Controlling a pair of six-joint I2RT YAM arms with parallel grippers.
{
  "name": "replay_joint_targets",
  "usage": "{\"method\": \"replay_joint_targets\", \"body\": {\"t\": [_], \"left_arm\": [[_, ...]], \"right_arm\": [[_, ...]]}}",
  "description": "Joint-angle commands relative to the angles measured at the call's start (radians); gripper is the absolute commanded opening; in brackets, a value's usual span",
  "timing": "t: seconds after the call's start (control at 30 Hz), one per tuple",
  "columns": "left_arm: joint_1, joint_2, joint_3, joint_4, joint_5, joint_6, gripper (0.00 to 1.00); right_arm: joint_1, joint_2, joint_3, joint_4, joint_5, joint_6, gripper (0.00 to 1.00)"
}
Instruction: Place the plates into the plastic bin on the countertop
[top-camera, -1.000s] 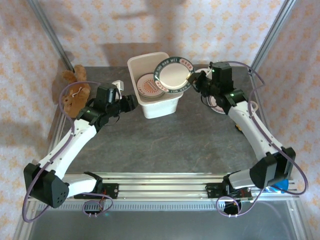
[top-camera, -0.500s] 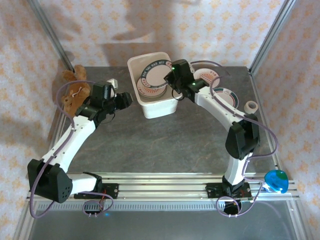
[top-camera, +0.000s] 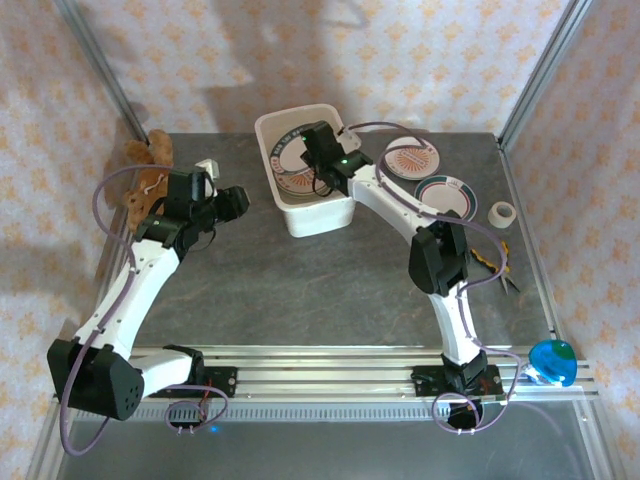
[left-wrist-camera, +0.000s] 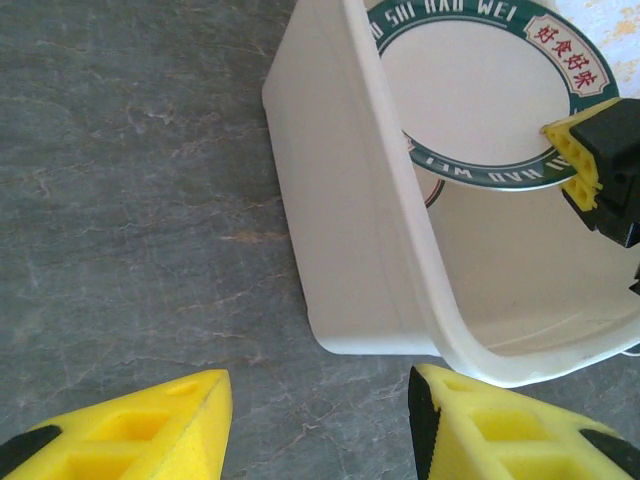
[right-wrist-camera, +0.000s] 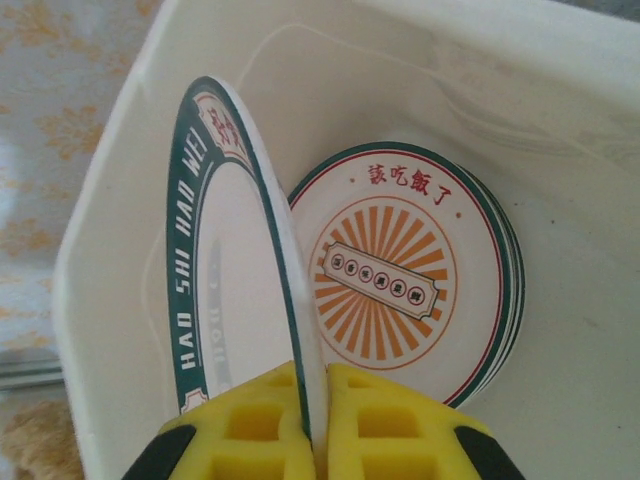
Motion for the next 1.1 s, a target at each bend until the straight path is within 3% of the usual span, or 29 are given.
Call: {"method": "replay_joint_targets", "body": {"t": [0.0, 0.77, 0.93, 1.07], "left_arm": [[0.017, -0.028, -0.014, -0.049, -0.022, 0.036, 0.51], [0.033, -0.19, -0.112, -0.13, -0.056, 0.003, 0.51], [0.033, -0.24, -0.143, -0.146, -0.062, -0.017, 0.51], [0.033, -0.271, -0.162, -0.152, -0.062, -0.03, 0.51]], "right_arm": [[0.01, 0.042, 0.091, -0.055, 0.057, 0.051, 0.0], [0.042, 0.291, 0.3, -0.155, 0.068, 0.248, 0.0], [0.043, 0.323, 0.321, -0.154, 0.039, 0.253, 0.08], [0.042, 0.316, 0.323, -0.169, 0.014, 0.24, 0.34]]}}
